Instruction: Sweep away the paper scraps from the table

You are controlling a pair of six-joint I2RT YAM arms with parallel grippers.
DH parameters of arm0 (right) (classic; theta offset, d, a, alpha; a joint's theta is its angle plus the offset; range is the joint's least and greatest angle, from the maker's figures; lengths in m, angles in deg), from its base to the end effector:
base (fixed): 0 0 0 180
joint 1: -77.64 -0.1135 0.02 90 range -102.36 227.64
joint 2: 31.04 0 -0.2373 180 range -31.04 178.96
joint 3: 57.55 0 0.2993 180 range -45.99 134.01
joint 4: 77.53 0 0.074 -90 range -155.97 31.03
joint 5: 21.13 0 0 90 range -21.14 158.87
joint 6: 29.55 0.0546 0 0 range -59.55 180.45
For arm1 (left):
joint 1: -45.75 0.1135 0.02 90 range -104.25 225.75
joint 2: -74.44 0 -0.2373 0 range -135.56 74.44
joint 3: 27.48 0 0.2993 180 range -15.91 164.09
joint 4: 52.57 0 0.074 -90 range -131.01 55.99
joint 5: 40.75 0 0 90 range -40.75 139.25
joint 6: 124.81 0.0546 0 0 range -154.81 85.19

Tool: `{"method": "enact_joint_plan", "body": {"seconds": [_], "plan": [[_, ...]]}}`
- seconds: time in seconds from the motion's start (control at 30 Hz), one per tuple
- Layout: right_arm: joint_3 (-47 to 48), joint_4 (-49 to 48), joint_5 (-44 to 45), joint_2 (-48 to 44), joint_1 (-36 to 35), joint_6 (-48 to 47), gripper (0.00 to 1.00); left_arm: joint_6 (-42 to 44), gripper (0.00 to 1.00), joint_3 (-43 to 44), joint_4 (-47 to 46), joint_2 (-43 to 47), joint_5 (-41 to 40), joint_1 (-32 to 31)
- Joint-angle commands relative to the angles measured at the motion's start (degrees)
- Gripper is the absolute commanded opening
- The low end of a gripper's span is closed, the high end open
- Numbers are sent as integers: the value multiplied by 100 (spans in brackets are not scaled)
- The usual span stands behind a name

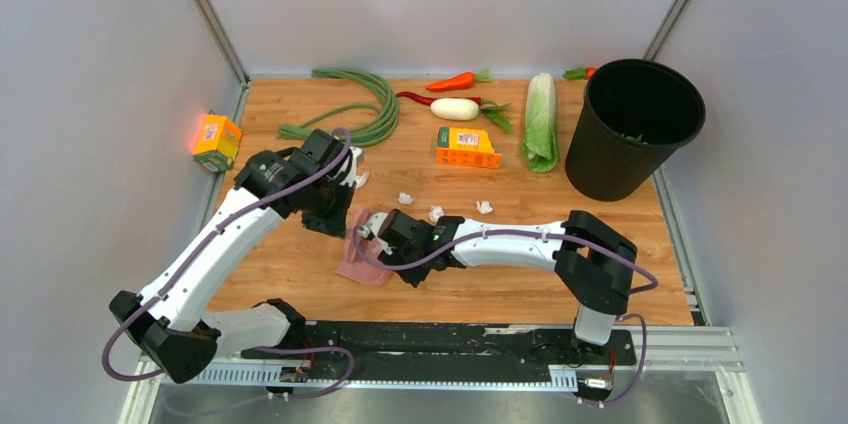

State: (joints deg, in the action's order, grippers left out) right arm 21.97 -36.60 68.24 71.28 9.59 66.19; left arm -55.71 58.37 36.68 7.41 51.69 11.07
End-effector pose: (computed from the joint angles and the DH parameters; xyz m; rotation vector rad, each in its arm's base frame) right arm 0.1503 0.3744 0.1140 -1.4278 2.3550 0.3979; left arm 0.2073 -0.1463 0.3074 0.3517 2.8238 -0.2824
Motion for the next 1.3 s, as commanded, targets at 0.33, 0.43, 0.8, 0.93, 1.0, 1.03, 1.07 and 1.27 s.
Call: {"method": "enact_joint_plan", "body": {"seconds": [0.33, 0.43, 0.8, 0.93, 1.0, 1.03, 1.07, 1.27], "plan": [[-108, -590, 660, -933, -6, 199, 0, -703, 0, 1457, 1099, 14, -1728, -13], [-82, -590, 721, -969, -6, 287, 0, -967, 0, 2044, 1090, 75, -1922, -13], [559, -432, 774, -863, 55, 551, 0, -1425, 0, 2794, 1090, 655, -3293, -13], [902, -125, 748, -776, 257, 578, 0, -1469, 0, 2461, 1099, 875, -3241, -13], [1235, 103, 844, -706, 371, 578, 0, -1548, 0, 2259, 1090, 1007, -3171, -13], [1437, 279, 905, -644, 424, 569, 0, -1626, 0, 2188, 1082, 1094, -3170, -13], [1648, 437, 941, -591, 468, 551, 0, -1653, 0, 2083, 1082, 1147, -3162, -13], [2984, 1430, 1099, -248, 854, 621, 0, -1733, 0, 1748, 1082, 1446, -3100, -13]]}}
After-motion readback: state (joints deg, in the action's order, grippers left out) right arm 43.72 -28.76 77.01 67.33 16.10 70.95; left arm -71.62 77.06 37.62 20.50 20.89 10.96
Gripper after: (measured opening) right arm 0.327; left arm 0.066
